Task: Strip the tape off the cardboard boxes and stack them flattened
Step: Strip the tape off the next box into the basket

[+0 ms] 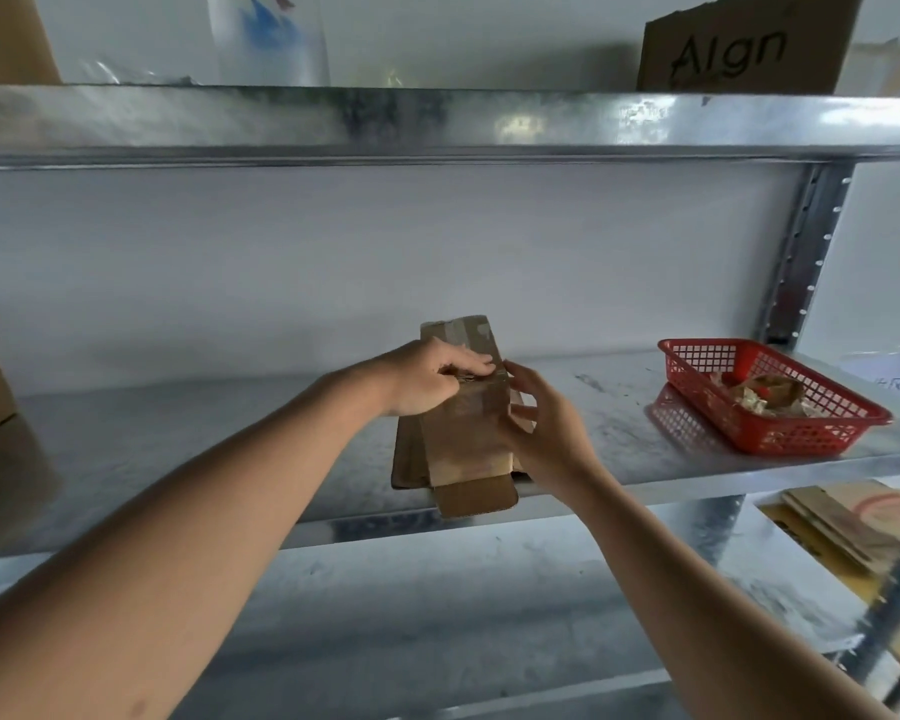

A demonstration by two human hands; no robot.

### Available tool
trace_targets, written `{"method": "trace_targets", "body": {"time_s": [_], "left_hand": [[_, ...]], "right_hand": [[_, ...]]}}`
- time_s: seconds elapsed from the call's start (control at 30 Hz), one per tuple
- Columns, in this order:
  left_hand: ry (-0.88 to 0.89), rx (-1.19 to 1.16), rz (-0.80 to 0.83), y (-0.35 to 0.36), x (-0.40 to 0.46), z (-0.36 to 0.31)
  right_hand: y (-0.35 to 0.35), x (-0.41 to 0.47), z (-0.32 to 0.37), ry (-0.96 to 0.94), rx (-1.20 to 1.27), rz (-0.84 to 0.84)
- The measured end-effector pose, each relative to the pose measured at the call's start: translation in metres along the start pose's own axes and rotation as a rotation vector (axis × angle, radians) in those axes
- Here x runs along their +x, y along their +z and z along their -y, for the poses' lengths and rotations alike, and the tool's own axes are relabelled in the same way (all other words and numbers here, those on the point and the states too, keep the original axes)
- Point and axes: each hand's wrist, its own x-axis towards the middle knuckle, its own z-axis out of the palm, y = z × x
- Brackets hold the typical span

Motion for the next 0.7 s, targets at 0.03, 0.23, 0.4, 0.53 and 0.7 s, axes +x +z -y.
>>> {"method": "trace_targets", "body": {"time_s": [0.03, 0.23, 0.4, 0.53, 0.7], "left_hand": [[0.002, -0.006, 0.052, -0.003, 0.002, 0.001], [0.050, -0.185, 0.059, -0.017, 0.014, 0.032], [0.131, -0.040, -0.004, -0.013, 0.034, 0.058], [0.175, -0.056, 0.013, -0.005, 0.039, 0.072], [0.175, -0.107, -0.007, 0.001, 0.041, 0.074]], "right_hand": [[-0.001, 0.000, -0.002, 0.013, -0.013, 0.000], [0.007, 0.001, -0.014, 0.050, -0.051, -0.108], [0.010, 0.004, -0.015, 0.080, -0.068, -0.194], [0.010, 0.000, -0.020, 0.102, -0.025, -0.283], [0.006, 0.002, -0.022, 0.121, 0.008, -0.296]]}}
